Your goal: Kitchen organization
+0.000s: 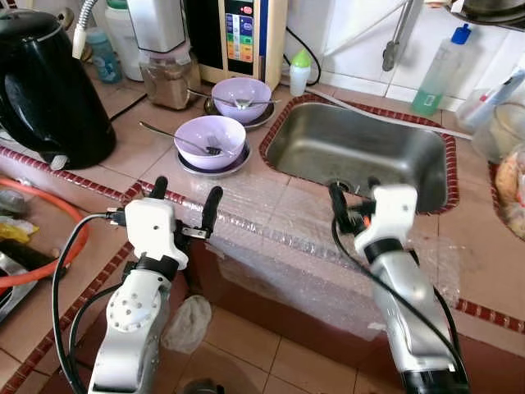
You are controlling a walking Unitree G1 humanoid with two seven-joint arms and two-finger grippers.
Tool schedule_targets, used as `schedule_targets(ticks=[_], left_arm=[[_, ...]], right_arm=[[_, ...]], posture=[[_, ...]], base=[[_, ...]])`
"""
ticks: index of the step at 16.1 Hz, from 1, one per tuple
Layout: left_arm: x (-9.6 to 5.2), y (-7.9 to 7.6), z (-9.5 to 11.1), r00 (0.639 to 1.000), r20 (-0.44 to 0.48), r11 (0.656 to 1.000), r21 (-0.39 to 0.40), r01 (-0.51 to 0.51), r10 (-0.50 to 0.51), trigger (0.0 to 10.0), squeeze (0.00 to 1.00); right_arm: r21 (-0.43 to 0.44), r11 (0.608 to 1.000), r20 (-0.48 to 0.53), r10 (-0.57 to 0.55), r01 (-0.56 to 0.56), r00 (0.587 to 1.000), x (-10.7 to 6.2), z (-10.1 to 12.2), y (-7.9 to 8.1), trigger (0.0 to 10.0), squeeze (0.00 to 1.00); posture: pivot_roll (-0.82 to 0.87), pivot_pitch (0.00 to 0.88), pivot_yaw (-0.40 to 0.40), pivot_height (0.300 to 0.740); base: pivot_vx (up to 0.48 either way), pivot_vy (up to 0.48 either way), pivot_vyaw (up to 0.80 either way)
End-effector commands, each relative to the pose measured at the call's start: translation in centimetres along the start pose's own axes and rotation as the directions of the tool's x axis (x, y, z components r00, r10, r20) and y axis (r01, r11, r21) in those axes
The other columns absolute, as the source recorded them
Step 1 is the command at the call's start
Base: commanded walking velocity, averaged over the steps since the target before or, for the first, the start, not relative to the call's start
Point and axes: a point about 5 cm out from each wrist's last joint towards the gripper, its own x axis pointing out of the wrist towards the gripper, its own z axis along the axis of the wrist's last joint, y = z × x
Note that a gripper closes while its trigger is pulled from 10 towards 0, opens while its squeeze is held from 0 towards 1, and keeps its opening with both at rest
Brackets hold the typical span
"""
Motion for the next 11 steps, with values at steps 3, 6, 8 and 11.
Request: schedule_targets(ticks=[3, 6, 8, 11], left_arm=[[-0.16, 0.36, 0.54, 1.000, -0.015, 0.996, -0.082, 0.015, -0.016, 10.0, 0.00], [0.24, 0.26, 1.05, 0.999, -0.001, 0.996, -0.072, 0.043, -0.043, 10.0, 0.00], [0.31, 0.08, 1.18, 0.998, -0.003, 0.995, -0.076, 0.057, -0.057, 10.0, 0.00], [0.27, -0.11, 1.15, 0.997, -0.006, 0.995, -0.072, 0.072, -0.072, 10.0, 0.00]], right_arm=[[-0.015, 1.000, 0.031, -0.007, 0.008, 0.999, -0.06, 0.54, 0.05, 10.0, 0.00], [-0.019, 1.000, 0.042, -0.005, 0.006, 0.999, 0.10, 0.70, 0.27, 10.0, 0.00], [-0.018, 1.000, 0.048, 0.011, -0.010, 0.999, 0.29, 0.80, 0.56, 10.0, 0.00], [-0.018, 1.000, 0.049, 0.017, -0.016, 0.999, 0.39, 0.81, 0.68, 10.0, 0.00]], posture=[[0.02, 0.000, 0.009, 0.740], [0.02, 0.000, 0.014, 0.740], [0.02, 0.000, 0.015, 0.740], [0.02, 0.000, 0.017, 0.740]], base=[[0.000, 0.000, 0.00], [0.162, 0.000, 0.00], [0.277, 0.000, 0.00], [0.314, 0.000, 0.00]])
